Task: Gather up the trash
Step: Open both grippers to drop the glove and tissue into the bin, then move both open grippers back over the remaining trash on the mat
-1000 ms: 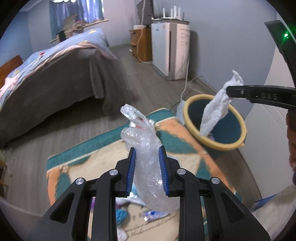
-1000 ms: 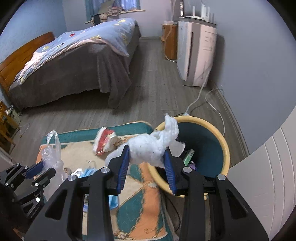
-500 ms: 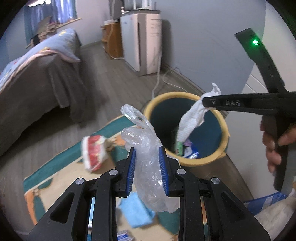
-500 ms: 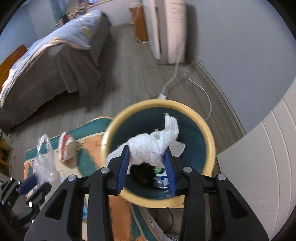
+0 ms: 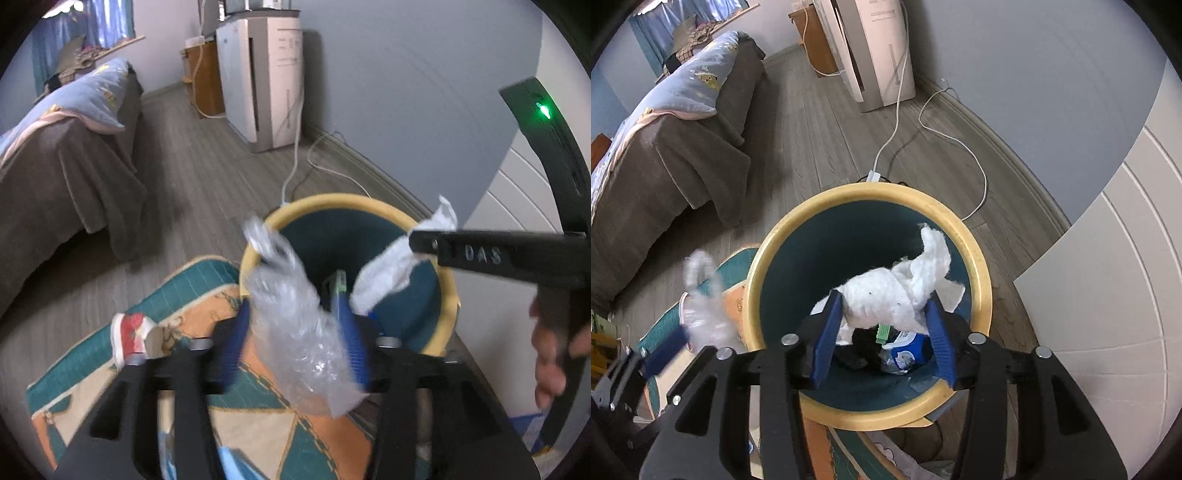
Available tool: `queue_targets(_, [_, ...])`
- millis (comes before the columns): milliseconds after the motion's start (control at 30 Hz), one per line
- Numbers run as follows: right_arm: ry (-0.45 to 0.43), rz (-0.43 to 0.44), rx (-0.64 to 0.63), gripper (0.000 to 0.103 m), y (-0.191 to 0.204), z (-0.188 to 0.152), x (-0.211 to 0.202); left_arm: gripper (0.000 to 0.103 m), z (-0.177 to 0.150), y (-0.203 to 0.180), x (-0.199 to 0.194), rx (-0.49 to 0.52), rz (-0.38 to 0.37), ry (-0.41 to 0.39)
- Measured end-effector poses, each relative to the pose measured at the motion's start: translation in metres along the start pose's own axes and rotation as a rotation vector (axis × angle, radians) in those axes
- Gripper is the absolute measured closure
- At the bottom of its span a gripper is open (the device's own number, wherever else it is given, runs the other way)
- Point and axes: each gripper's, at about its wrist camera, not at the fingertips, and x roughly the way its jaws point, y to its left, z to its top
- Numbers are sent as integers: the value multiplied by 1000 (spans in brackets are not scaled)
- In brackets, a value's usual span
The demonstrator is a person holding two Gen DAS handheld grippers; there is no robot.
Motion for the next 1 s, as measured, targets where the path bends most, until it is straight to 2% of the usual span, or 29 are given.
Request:
queue_targets(133, [-4, 3, -18, 38, 6, 1, 1, 25, -1, 5, -5, -13, 6, -21])
queue_targets(200, [-7, 6, -14, 30, 8, 1, -1, 21, -3, 9, -9, -24, 9, -25])
queue_targets(267, [-11, 11, -15, 23, 11, 1, -3, 13, -4, 15, -13, -40, 19, -29])
queue_targets(433, [-54, 0, -49, 9, 30, -1, -21, 9, -21, 32, -34, -73, 63, -45])
queue_targets(567, [-95, -7, -93, 6, 55, -12, -40, 8, -36, 48, -55, -92, 108, -55])
queue_targets(733, [-141, -79, -181, 6, 92, -32, -62, 7, -52, 77, -94, -140, 154, -80])
queue_targets(900, [-160, -11, -161, 6, 118, -54, -80, 7, -70, 101, -131, -181, 204, -106])
queue_targets(1000, [-137, 20, -167, 6, 134, -69, -84, 7, -85, 114, -150, -214, 227, -111])
